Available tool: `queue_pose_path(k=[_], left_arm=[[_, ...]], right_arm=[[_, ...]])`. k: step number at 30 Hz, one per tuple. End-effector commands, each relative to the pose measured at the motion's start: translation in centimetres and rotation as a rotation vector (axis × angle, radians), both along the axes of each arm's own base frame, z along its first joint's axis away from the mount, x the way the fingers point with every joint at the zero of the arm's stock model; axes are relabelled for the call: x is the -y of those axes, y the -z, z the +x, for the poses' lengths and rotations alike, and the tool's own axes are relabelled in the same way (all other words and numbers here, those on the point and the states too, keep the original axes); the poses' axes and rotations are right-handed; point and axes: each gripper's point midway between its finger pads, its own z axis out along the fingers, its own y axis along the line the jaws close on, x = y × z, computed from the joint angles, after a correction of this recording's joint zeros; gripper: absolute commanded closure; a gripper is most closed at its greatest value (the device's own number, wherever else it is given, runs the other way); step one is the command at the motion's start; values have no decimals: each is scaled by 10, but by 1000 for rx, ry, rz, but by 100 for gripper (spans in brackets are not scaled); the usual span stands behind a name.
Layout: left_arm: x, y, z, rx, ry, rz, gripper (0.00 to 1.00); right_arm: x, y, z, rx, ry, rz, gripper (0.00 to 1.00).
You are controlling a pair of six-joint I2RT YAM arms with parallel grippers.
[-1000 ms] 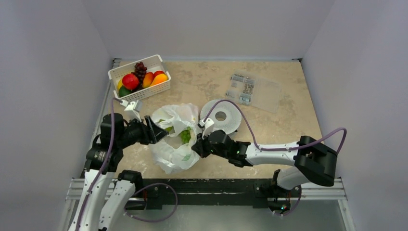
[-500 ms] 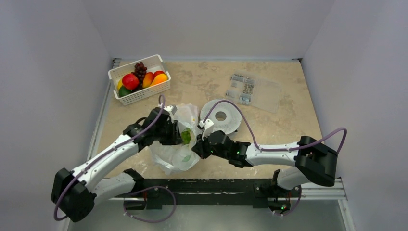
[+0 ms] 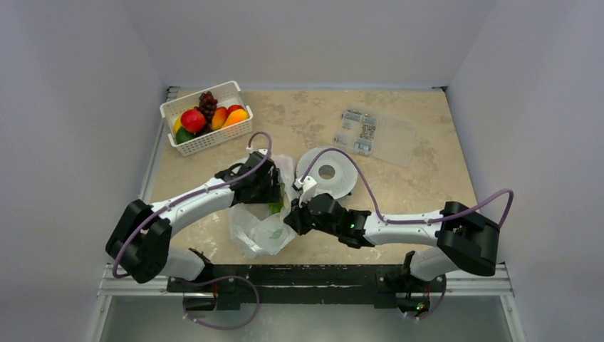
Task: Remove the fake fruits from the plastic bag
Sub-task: Take out the fake fruit from the plastic bag.
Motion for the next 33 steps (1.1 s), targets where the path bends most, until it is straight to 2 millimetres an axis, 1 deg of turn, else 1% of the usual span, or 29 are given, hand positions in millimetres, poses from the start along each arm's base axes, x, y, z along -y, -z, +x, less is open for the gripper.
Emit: queue_pose_path(k=[1, 3, 5, 9, 11, 13, 16, 17, 18, 20, 21, 23, 27, 31, 33], left_arm=[[9, 0, 31, 75, -49, 12, 31], [8, 10, 33, 55, -53, 43, 29], [8, 20, 32, 38, -47, 66, 29], [7, 41, 28, -5, -48, 103, 37], [6, 48, 24, -29, -45, 118, 48], [4, 50, 22, -38, -37, 124, 63], [7, 36, 21, -14, -9, 100, 77], [9, 29, 21, -6, 3, 86, 80], [11, 21, 20, 3, 17, 68, 86], [16, 3, 19, 27, 43, 28, 91], [18, -6, 18, 38, 51, 10, 97], [21, -22, 16, 68, 67, -27, 100], [27, -54, 7, 112, 110, -112, 100], [25, -76, -5, 137, 127, -160, 100], [25, -90, -16, 142, 154, -204, 100]], right_arm=[[-11, -25, 6, 49, 1, 69, 100], [-10, -26, 6, 49, 1, 69, 100], [-9, -25, 5, 50, 2, 69, 100], [-8, -20, 6, 48, 5, 54, 100], [-8, -18, 5, 39, 6, 54, 100], [-7, -17, 5, 37, 8, 54, 100], [-6, -12, 6, 34, 13, 39, 100], [-6, -10, 6, 33, 16, 32, 100], [-5, -10, 7, 33, 22, 29, 100], [-6, -11, 7, 29, 25, 36, 100], [-6, -11, 7, 30, 26, 39, 100], [-8, -11, 8, 31, 29, 38, 100], [-9, -10, 11, 27, 38, 22, 100], [-12, -13, 9, 18, 27, 42, 100], [-12, -13, 10, 9, 40, 42, 100]])
